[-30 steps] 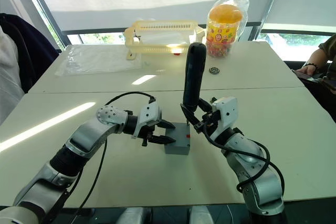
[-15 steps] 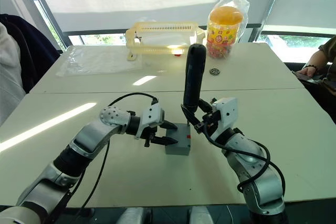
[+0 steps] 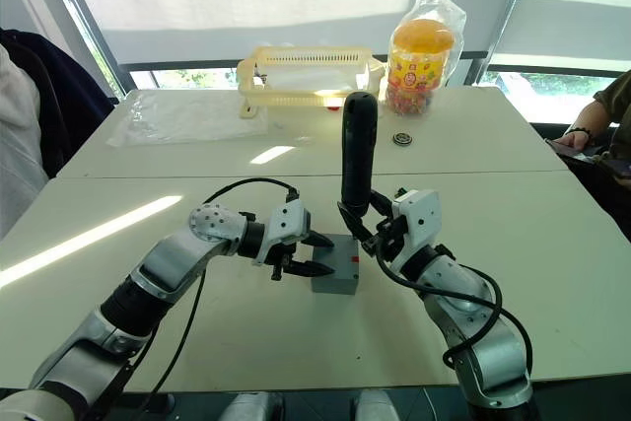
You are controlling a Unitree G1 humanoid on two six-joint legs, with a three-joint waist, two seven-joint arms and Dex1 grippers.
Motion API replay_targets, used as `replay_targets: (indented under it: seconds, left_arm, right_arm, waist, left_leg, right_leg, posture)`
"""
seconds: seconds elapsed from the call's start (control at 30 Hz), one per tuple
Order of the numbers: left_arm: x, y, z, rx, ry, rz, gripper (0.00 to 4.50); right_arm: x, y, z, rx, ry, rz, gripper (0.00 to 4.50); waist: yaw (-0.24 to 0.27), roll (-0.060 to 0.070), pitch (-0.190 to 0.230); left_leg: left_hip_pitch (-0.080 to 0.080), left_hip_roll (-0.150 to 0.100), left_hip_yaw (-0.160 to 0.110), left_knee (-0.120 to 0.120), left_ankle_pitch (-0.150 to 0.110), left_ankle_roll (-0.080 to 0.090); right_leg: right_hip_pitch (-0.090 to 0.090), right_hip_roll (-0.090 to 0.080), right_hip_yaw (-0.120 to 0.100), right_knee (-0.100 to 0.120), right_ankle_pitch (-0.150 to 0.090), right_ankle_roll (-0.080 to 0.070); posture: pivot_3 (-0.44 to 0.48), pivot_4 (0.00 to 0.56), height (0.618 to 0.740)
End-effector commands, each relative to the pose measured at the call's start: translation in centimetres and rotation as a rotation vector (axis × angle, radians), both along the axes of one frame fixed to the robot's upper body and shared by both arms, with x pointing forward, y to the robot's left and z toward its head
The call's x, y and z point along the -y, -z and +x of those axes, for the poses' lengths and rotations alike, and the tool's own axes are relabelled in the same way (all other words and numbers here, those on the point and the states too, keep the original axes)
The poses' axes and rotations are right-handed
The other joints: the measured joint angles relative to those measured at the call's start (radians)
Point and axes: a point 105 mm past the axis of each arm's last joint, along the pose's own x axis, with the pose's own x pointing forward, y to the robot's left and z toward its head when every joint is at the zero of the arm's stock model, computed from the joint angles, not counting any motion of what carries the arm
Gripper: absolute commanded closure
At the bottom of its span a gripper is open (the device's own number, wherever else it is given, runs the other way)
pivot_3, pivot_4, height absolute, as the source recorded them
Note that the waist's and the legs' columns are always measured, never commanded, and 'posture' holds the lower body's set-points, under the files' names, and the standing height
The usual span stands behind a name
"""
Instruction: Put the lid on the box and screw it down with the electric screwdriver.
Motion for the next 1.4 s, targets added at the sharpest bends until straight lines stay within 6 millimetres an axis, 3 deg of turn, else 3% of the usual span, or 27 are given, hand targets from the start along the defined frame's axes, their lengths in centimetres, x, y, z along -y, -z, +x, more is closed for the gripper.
replay_targets:
  seconds: [0.03, 0.63, 0.97, 1.4]
  left_arm:
    - [-0.7, 1.9, -0.3, -0.041, -0.018, 0.072, 2.15]
    - [-0.5, 2.1, -0.1, -0.044, -0.015, 0.079, 2.15]
    - [-0.4, 2.1, 0.0, -0.034, -0.014, 0.081, 2.15]
    - [-0.5, 2.3, -0.2, -0.037, -0.009, 0.087, 2.15]
  right_arm:
    - [0.4, 4.0, 0.1, -0.164, 0.021, -0.031, 2.77]
    - [1.8, 3.8, 0.1, -0.164, 0.078, -0.03, 2.77]
    - [2.8, 2.7, 1.2, -0.171, 0.156, 0.106, 2.77]
    - [0.3, 4.3, -0.4, -0.178, 0.031, -0.006, 2.77]
  waist:
    - [0.0, 0.0, 0.0]
    - [0.001, -0.003, -0.002]
    - [0.0, -0.002, -0.002]
    - [0.0, -0.003, -0.002]
  left_leg:
    - [0.002, 0.0, 0.0, -0.001, 0.0, 0.0]
    - [0.008, 0.001, -0.002, -0.009, 0.0, 0.0]
    - [0.007, 0.002, -0.002, -0.011, 0.0, 0.0]
    - [0.007, 0.001, -0.002, -0.013, 0.0, 0.0]
  right_leg:
    - [0.002, 0.0, 0.0, -0.001, 0.0, 0.0]
    - [0.005, -0.002, 0.0, -0.005, -0.002, -0.003]
    - [0.007, -0.004, 0.0, -0.012, -0.001, -0.004]
    - [0.007, -0.007, -0.001, -0.015, -0.001, -0.004]
  posture:
    - [0.0, 0.15, 0.74]
    - [0.0, 0.15, 0.74]
    - [0.0, 0.15, 0.74]
    - [0.0, 0.15, 0.74]
